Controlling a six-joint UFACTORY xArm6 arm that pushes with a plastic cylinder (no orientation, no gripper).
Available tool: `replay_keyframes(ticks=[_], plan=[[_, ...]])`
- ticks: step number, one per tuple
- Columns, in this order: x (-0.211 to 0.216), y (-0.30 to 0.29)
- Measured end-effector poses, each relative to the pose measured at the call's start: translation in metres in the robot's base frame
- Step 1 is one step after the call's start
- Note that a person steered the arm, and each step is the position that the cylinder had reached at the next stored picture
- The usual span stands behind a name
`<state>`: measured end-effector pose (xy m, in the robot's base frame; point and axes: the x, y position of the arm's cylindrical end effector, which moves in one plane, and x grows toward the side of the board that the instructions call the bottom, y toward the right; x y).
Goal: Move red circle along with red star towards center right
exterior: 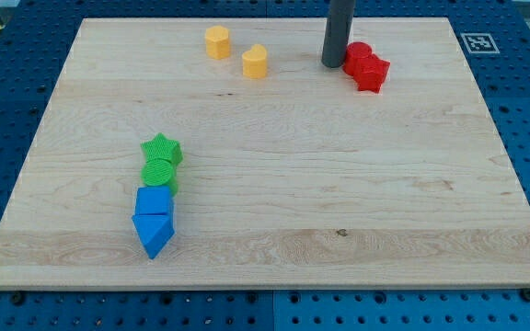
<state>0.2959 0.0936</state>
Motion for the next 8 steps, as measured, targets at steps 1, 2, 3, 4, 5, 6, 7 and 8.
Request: replay_keyframes(ticks=[1, 2, 3, 4, 5, 6, 7, 8], plan=[[-0.019, -0.013], [-0.039, -0.007], [-0.036, 0.012], [-0.021, 0.021], [-0.008, 0.032], [0.011, 0.044], [0.03, 0.054], [0.053, 0.06]])
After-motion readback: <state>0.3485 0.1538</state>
